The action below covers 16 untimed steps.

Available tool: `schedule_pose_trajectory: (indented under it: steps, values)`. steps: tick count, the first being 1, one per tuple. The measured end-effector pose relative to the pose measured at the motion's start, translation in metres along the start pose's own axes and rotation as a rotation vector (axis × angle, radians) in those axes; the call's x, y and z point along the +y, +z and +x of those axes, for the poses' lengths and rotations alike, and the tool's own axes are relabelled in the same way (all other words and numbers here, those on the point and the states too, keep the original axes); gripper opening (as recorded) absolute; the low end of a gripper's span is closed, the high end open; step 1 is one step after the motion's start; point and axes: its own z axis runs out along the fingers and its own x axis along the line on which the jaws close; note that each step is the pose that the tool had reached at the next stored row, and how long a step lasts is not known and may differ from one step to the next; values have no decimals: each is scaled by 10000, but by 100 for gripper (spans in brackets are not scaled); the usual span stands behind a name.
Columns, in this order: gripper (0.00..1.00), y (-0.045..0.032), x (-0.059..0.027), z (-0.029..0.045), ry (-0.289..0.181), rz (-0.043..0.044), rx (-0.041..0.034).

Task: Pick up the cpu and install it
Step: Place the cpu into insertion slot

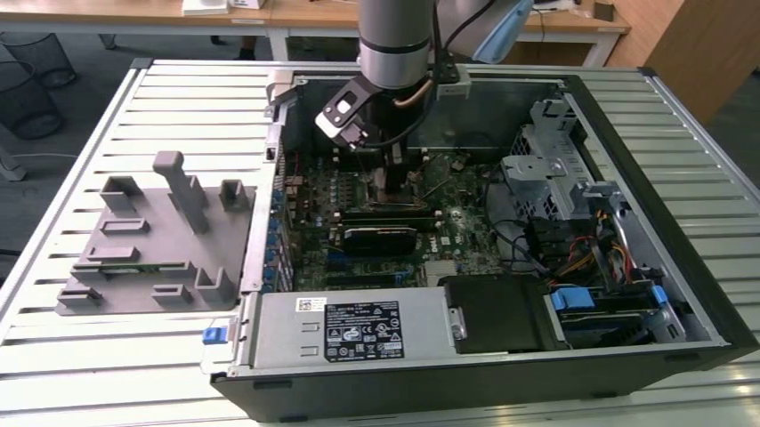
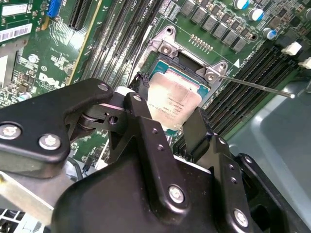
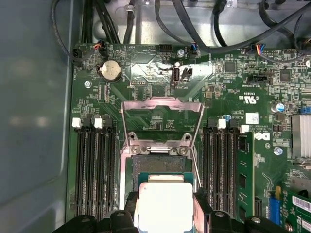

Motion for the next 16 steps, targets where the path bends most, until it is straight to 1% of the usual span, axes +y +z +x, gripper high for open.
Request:
schedule_pose_trajectory:
  steps: [3,16]
  values:
    - [53,28,8,2,0,0,1]
    - [53,59,8,2,0,0,0]
